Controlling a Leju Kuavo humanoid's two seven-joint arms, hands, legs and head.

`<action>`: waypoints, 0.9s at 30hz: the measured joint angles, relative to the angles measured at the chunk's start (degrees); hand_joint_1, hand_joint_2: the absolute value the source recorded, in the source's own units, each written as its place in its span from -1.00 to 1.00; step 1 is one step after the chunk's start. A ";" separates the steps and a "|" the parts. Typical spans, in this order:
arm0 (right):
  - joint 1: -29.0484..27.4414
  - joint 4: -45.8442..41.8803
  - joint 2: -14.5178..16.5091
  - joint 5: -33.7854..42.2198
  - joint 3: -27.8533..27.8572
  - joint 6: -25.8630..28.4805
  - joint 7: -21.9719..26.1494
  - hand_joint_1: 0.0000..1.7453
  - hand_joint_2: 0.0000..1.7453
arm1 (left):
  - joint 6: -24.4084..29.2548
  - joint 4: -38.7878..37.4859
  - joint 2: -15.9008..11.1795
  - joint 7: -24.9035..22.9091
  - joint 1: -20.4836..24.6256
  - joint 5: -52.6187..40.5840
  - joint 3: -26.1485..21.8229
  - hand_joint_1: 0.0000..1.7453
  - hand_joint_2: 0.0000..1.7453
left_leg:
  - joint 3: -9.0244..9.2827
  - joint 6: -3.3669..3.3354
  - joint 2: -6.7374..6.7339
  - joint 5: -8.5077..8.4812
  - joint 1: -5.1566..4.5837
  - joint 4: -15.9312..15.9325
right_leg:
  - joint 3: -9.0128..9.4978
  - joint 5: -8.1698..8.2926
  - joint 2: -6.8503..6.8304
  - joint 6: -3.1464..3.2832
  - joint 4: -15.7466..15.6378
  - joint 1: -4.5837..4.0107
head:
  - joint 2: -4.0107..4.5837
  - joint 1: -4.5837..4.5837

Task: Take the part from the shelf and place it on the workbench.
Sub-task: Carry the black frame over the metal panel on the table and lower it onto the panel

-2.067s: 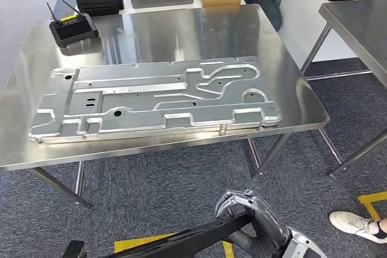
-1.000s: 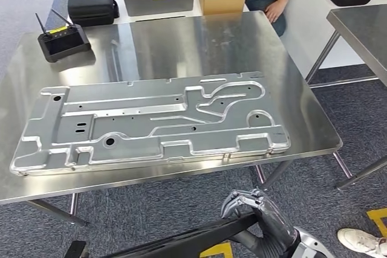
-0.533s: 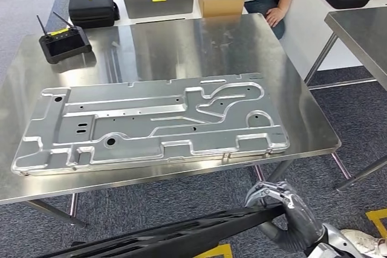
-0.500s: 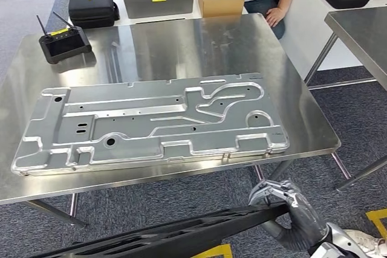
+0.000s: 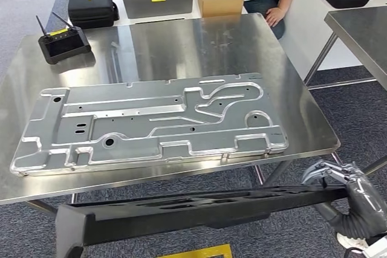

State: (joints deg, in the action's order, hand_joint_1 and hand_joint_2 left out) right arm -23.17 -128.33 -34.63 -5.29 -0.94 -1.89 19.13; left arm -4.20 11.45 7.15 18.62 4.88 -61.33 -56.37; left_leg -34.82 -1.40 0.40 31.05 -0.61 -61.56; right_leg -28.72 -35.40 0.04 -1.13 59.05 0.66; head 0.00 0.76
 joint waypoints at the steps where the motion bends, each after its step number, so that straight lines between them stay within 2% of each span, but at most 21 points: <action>1: -0.14 -0.19 -0.05 0.15 1.35 -0.36 -0.15 1.00 1.00 | 0.00 0.00 0.00 0.03 0.01 0.00 -0.01 -1.00 1.00 | 0.01 0.00 0.00 0.00 0.00 0.00 | 0.01 0.00 0.00 0.00 0.00 0.00 | 0.00 -0.01; 6: -0.60 -0.64 -0.60 -0.80 8.28 -1.15 -2.10 1.00 1.00 | -0.07 0.00 0.05 0.07 0.01 0.00 -0.03 -1.00 1.00 | 0.04 0.00 0.00 0.00 -0.01 0.00 | 0.05 0.00 0.00 0.00 0.00 0.00 | 0.00 -0.01; 15: -1.36 -0.68 -1.38 -8.42 19.17 -0.92 -7.25 1.00 1.00 | -0.12 0.00 0.36 0.07 -0.03 -0.05 -0.07 -1.00 1.00 | 0.05 0.00 0.00 0.00 -0.01 -0.01 | 0.05 0.00 -0.01 -0.01 0.00 0.01 | 0.00 -0.02; 22: -0.86 1.82 -3.06 -15.40 24.68 -2.20 -12.32 1.00 1.00 | -0.62 0.00 0.52 -0.14 0.25 -0.97 -0.06 -1.00 1.00 | 0.07 0.00 0.00 0.00 0.00 0.00 | 0.06 0.00 -0.01 -0.01 0.00 0.00 | 0.00 -0.02; 27: -0.25 5.94 -3.99 -18.72 27.31 -2.95 -13.88 1.00 1.00 | -0.90 0.00 0.55 -0.68 0.77 -1.67 0.11 -1.00 1.00 | 0.07 0.00 0.00 0.00 -0.01 -0.01 | 0.08 0.01 -0.01 -0.01 0.00 0.00 | 0.00 -0.02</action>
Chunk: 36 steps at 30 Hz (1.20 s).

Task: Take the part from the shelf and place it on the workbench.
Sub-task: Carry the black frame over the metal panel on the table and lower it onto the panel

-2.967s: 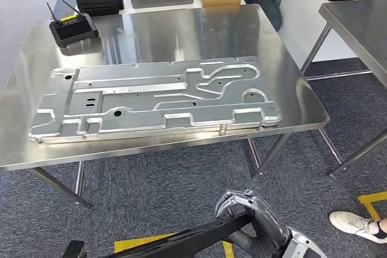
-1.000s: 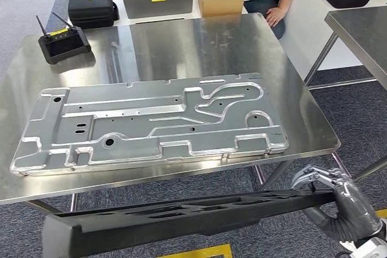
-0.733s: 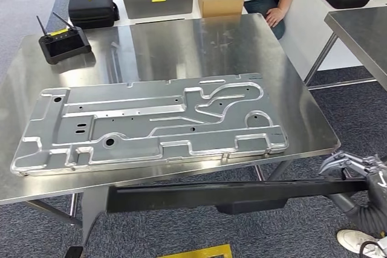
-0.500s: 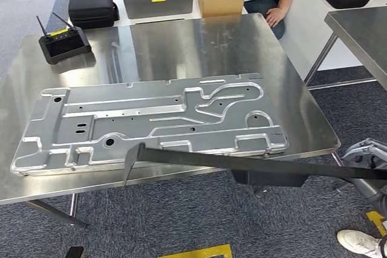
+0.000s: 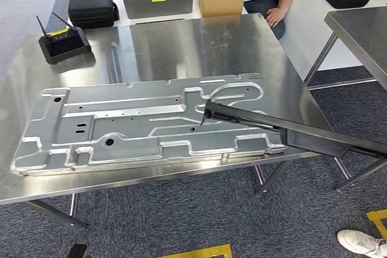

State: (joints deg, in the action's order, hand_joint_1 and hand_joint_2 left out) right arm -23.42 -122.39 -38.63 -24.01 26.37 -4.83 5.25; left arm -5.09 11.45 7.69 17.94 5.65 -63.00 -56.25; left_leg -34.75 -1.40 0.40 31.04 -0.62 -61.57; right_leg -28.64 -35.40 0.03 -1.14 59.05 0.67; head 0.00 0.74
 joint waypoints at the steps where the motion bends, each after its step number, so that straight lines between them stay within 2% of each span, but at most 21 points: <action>1: 0.31 0.98 -0.23 -0.66 0.48 -0.17 -0.19 1.00 1.00 | -0.09 0.00 0.00 -0.09 0.15 -0.24 0.08 -1.00 1.00 | 0.00 0.00 0.00 0.00 0.00 0.00 | 0.00 0.00 0.00 0.00 0.00 0.00 | 0.00 0.00; 5: 2.84 5.48 -2.21 -3.23 1.65 -1.25 -1.03 1.00 1.00 | -0.40 0.00 0.04 -0.55 0.79 -0.92 0.46 -1.00 1.00 | 0.02 0.00 0.00 0.00 -0.02 0.00 | 0.01 0.01 0.01 -0.01 0.00 0.00 | 0.00 0.00; 10: 8.95 11.90 -5.94 -7.04 0.08 -1.65 -3.31 1.00 1.00 | -0.94 0.00 0.32 -1.16 1.56 -1.80 1.08 -1.00 1.00 | 0.05 -0.01 -0.01 -0.01 -0.02 -0.01 | 0.07 0.03 0.03 -0.04 0.00 0.00 | 0.00 0.00; 14: 17.27 18.11 -8.84 -10.43 -5.32 -1.50 -5.22 1.00 1.00 | -1.27 0.00 0.66 -1.73 2.09 -2.48 1.86 -1.00 1.00 | 0.12 -0.01 -0.04 -0.01 -0.02 -0.01 | 0.11 0.04 0.09 -0.05 0.00 0.00 | 0.00 0.00; 19: 28.54 26.04 -10.20 -12.92 -14.66 -1.28 -5.91 1.00 1.00 | -1.42 0.00 0.94 -2.16 2.51 -2.64 2.71 -1.00 1.00 | 0.18 -0.03 -0.05 -0.03 -0.01 -0.01 | 0.16 0.06 0.05 -0.08 0.00 -0.01 | 0.00 0.00; 28: 44.20 36.78 -9.01 -17.68 -30.54 -0.22 -6.44 1.00 1.00 | -1.42 0.00 0.98 -2.51 2.77 -2.62 3.50 -1.00 1.00 | 0.17 -0.03 -0.05 -0.03 0.00 0.04 | 0.16 0.05 0.05 -0.08 0.01 -0.04 | 0.00 0.00; 36: 56.97 44.13 -3.71 -20.33 -44.10 -0.32 -6.64 1.00 1.00 | -1.55 0.00 1.36 -2.88 2.96 -2.46 4.32 -1.00 1.00 | 0.18 -0.03 -0.05 -0.06 0.04 0.07 | 0.18 0.05 0.04 -0.08 0.03 -0.08 | 0.00 0.00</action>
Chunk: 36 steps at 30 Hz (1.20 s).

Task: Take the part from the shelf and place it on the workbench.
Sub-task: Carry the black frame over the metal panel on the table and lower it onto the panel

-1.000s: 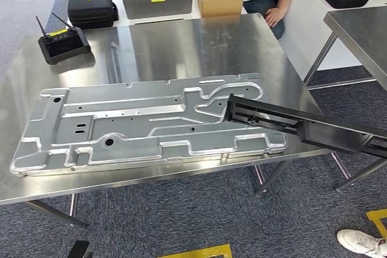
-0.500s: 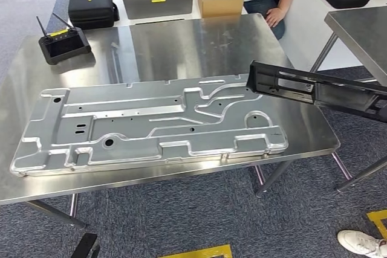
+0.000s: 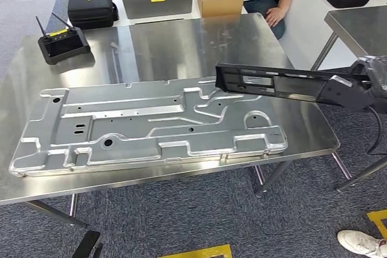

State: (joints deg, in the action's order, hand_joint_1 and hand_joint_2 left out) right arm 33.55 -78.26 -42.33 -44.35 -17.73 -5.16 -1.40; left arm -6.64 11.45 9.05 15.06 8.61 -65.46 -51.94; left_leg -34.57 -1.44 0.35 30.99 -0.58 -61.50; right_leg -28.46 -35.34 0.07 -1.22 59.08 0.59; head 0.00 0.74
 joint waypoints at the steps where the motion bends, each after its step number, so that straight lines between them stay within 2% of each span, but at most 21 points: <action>1: 1.33 0.72 0.67 -0.11 -1.52 0.01 -0.08 1.00 1.00 | -0.01 0.00 0.04 0.00 0.00 0.01 0.09 -1.00 1.00 | 0.00 0.00 0.00 0.00 0.00 0.00 | 0.00 0.00 -0.01 0.00 0.00 0.00 | 0.00 0.00; 7: 8.28 3.82 3.40 -0.61 -8.16 -0.08 -0.60 1.00 1.00 | -0.03 0.00 0.12 0.00 -0.06 0.26 0.25 -1.00 1.00 | -0.01 0.00 0.00 0.00 0.00 0.00 | -0.01 0.00 -0.01 0.00 0.00 0.00 | 0.00 0.00; 17: 16.65 6.69 5.07 -0.92 -13.71 -0.74 -1.01 1.00 1.00 | -0.01 0.00 0.40 0.01 -0.54 0.86 0.30 -1.00 1.00 | -0.02 0.00 0.05 0.00 -0.01 0.00 | -0.01 0.00 -0.08 0.00 0.00 0.01 | 0.00 0.00; 26: 20.76 8.47 4.73 -1.12 -16.29 -0.85 -1.21 1.00 1.00 | -0.01 0.00 0.48 0.04 -0.86 1.08 0.37 -1.00 1.00 | -0.03 0.00 0.05 0.00 -0.02 -0.01 | -0.04 0.00 -0.08 -0.01 0.00 0.03 | 0.00 0.00; 36: 30.69 10.55 1.88 -0.05 -17.93 -3.18 -2.08 1.00 1.00 | 0.08 0.00 0.48 0.25 -1.19 1.33 0.40 -1.00 1.00 | -0.03 0.00 0.05 0.00 -0.02 -0.02 | -0.05 0.01 -0.08 -0.01 0.00 0.03 | 0.00 0.00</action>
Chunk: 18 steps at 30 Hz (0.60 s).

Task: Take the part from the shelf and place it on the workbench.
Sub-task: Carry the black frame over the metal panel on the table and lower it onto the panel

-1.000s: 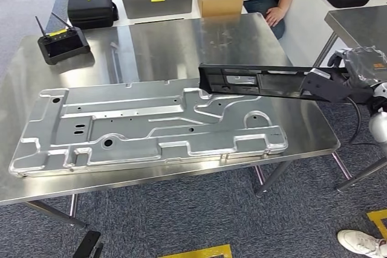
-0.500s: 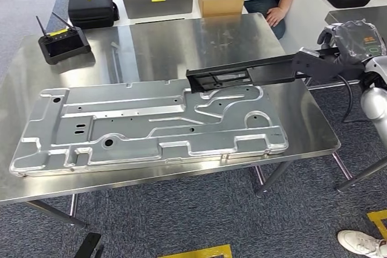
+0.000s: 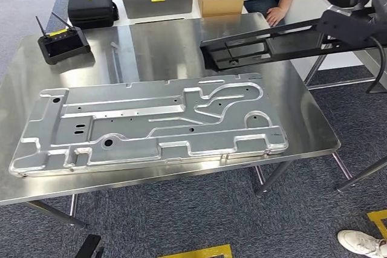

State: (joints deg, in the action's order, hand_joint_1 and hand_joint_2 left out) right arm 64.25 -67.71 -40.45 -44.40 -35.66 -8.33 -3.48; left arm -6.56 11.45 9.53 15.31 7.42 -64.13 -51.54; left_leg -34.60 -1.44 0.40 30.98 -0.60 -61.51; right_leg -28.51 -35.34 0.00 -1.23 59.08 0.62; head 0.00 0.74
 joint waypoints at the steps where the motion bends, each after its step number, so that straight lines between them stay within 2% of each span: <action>1: 0.89 0.23 -0.28 0.21 -0.28 -0.18 -0.06 1.00 1.00 | 0.00 0.00 0.01 0.03 -0.01 0.02 0.02 -1.00 1.00 | 0.00 0.00 0.00 0.00 0.00 0.00 | 0.00 0.00 0.00 0.00 0.00 0.00 | 0.00 0.00; 11: 9.96 3.34 -1.52 1.49 -3.17 -2.36 -0.93 1.00 1.00 | 0.19 0.00 -0.01 0.18 -0.22 0.55 0.11 -1.00 1.00 | 0.00 0.00 0.00 0.00 0.00 0.00 | 0.00 0.00 0.01 0.00 0.00 0.00 | 0.00 0.00; 18: 10.88 4.79 -1.23 2.54 -5.11 -1.44 -0.93 1.00 1.00 | 0.26 0.00 0.01 0.28 -0.41 0.55 0.25 -1.00 1.00 | 0.00 0.00 0.00 0.00 0.00 0.00 | 0.02 0.00 0.01 0.00 0.00 -0.01 | 0.00 0.00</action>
State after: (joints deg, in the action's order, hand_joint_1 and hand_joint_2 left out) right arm 75.12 -62.92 -41.68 -41.86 -40.78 -9.77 -4.41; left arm -6.29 11.45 9.54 15.58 7.02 -63.58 -51.29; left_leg -34.60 -1.44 0.40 30.98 -0.59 -61.51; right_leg -28.50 -35.34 0.00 -1.23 59.08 0.61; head 0.00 0.74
